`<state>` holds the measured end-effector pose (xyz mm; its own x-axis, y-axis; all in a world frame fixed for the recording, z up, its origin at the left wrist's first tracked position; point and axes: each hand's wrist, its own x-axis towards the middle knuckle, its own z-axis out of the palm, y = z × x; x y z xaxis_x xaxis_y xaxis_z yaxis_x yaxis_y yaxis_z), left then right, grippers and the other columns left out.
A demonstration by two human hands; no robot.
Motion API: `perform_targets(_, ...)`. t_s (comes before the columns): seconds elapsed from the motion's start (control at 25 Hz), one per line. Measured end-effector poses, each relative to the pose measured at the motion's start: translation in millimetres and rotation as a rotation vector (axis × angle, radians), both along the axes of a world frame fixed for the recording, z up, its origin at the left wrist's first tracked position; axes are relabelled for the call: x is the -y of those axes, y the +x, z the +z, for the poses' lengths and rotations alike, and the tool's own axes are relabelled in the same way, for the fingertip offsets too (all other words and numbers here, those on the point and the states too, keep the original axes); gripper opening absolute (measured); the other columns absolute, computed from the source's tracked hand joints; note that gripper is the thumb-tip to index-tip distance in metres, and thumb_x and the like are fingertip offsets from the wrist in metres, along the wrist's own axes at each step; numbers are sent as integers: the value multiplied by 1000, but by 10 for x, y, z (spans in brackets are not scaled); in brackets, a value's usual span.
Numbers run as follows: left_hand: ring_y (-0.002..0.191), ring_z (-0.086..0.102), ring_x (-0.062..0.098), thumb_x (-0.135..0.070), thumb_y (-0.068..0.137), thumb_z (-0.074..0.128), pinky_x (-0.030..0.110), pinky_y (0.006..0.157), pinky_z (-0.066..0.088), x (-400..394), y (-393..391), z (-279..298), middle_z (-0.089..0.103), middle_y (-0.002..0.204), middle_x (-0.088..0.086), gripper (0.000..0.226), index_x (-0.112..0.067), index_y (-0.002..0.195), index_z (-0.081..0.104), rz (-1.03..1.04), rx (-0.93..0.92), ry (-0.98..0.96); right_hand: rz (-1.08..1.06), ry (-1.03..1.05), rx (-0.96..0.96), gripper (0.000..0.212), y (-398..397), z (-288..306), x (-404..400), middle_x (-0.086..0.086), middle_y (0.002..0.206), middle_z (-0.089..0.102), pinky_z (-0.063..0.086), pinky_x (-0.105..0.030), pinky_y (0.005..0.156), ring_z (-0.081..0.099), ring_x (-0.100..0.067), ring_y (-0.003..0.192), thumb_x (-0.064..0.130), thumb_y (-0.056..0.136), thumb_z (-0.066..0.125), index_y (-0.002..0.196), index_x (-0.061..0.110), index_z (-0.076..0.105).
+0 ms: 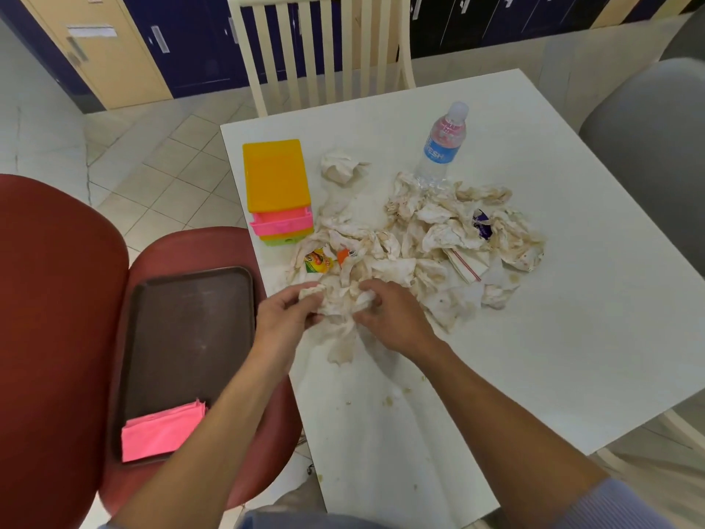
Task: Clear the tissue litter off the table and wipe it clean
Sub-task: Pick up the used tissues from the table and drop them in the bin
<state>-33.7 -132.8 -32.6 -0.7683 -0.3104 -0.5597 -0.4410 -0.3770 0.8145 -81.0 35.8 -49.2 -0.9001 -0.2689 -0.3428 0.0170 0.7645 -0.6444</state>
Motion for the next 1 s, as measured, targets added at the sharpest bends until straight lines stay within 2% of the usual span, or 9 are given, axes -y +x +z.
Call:
perform_targets(0.12, 62, 63, 9, 0, 87, 64, 17, 59, 53, 118, -19, 40, 70, 81, 4, 14, -7, 96, 71, 25, -11, -17, -136, -87, -101, 16, 58, -30, -45, 10, 80, 59, 50, -29, 70, 58, -11, 75, 17, 87, 63, 103, 20, 65)
perform_targets(0.24, 64, 62, 10, -1, 87, 64, 17, 58, 52, 61, 32, 87, 70, 82, 4, 13, -9, 94, 71, 7, -12, -9, -317, -254, -104, 16, 86, 87, -250, 13, 71, 56, 44, -18, 62, 54, -5, 63, 9, 88, 61, 95, 22, 68)
perform_targets(0.44, 77, 57, 20, -7, 86, 67, 24, 64, 48, -297, 128, 134, 68, 89, 9, 12, -13, 96, 72, -118, 11, -16, -585, -454, -47, 11, 252, 357, -835, 2, 85, 69, 50, -23, 65, 66, -16, 74, 15, 87, 66, 93, 25, 70)
perform_targets(0.64, 73, 61, 17, -11, 85, 68, 28, 70, 45, -826, 269, 320, 68, 85, 5, 13, -18, 96, 73, -254, -23, -85, -799, -583, -13, 8, 681, 470, -1591, 0, 87, 71, 51, -23, 62, 69, -16, 78, 15, 88, 67, 93, 18, 73)
perform_targets(0.84, 72, 64, 17, -11, 86, 67, 27, 72, 50, -1546, 505, 439, 70, 84, 4, 13, -14, 98, 71, -364, -57, -56, -951, -601, -39, 12, 1296, 494, -2440, -4, 88, 70, 51, -26, 63, 70, -16, 76, 11, 90, 62, 96, 19, 69)
perform_targets(1.0, 72, 67, 16, -9, 87, 66, 24, 69, 54, -2152, 762, 428, 71, 85, 5, 15, -8, 101, 70, -482, -79, -17, -1115, -558, -25, 14, 1853, 356, -3050, -7, 80, 68, 50, -23, 58, 64, -16, 69, 5, 88, 60, 93, 15, 69)
